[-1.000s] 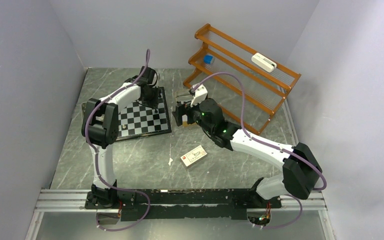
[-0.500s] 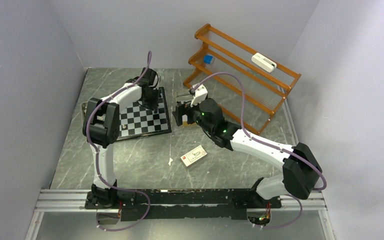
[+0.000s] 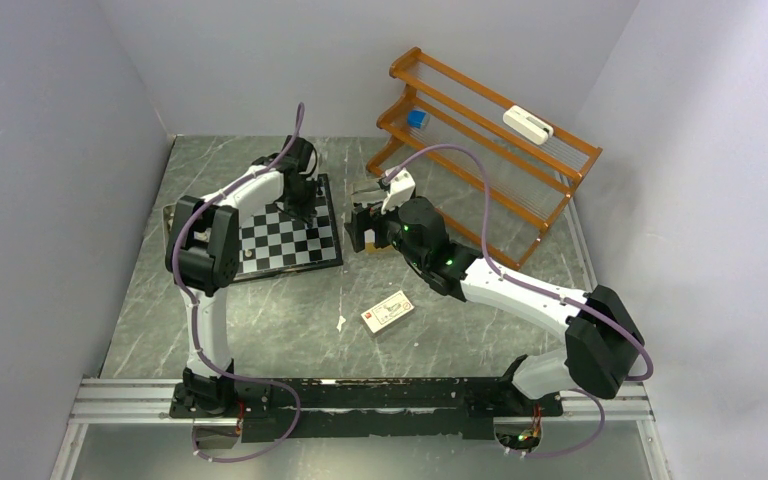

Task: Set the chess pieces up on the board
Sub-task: Pick up the chess piece from the storage box, then place the chess piece on the chessboard.

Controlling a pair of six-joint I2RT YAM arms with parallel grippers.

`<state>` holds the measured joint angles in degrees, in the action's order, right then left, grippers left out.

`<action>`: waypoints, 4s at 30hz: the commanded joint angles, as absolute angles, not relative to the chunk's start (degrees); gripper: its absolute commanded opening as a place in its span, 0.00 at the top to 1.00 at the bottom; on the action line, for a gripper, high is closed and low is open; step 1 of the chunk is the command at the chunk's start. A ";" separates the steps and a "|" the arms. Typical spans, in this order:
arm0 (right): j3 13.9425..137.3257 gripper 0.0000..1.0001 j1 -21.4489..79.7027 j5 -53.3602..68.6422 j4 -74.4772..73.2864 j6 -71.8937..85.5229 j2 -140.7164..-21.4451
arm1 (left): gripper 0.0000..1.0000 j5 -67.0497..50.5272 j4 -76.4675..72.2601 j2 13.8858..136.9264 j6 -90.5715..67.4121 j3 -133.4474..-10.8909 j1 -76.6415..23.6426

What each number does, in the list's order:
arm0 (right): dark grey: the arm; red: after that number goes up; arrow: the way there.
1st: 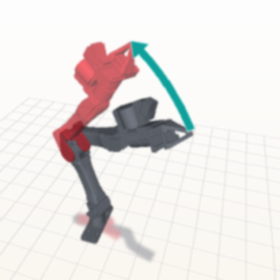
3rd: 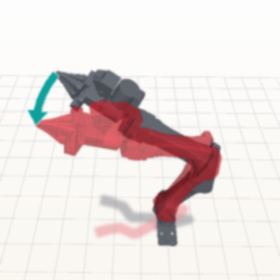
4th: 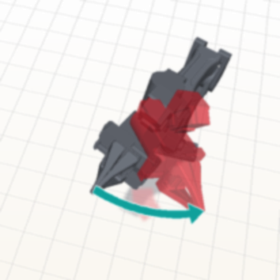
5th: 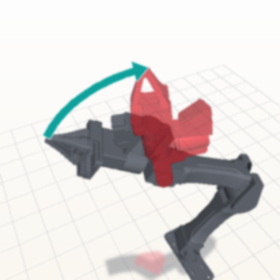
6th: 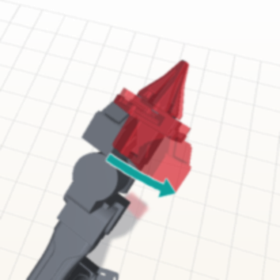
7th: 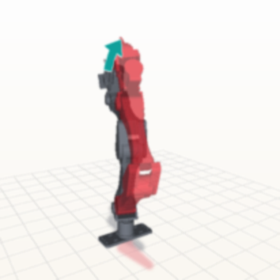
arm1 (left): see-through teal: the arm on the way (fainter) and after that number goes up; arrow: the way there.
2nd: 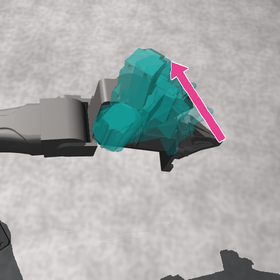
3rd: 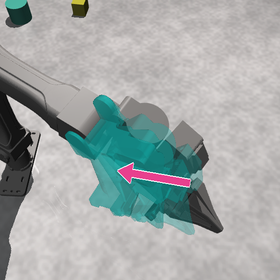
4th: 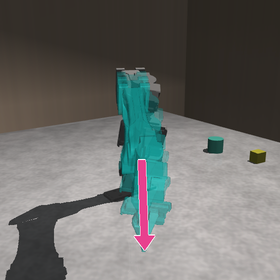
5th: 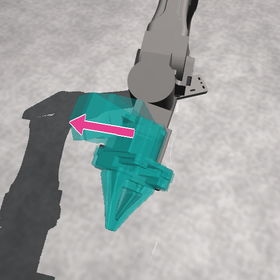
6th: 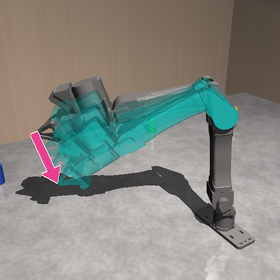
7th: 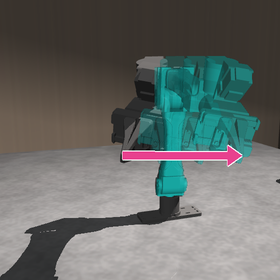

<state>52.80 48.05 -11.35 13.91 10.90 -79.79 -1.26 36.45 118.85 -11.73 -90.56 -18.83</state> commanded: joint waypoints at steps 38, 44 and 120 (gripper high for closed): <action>49.48 0.00 48.07 -11.89 14.54 11.90 -76.00 | 0.83 4.73 37.06 118.52 -13.61 -99.36 3.55; 49.36 0.00 48.08 -13.35 14.38 11.27 -75.71 | 0.82 2.19 35.56 121.25 -13.89 -98.97 3.71; 50.10 0.00 48.05 -14.00 14.96 9.76 -79.19 | 0.74 -2.76 35.10 127.94 -13.24 -102.69 2.90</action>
<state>50.00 48.05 -13.15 13.45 10.20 -78.70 -1.37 35.31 126.74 -13.45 -100.88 3.20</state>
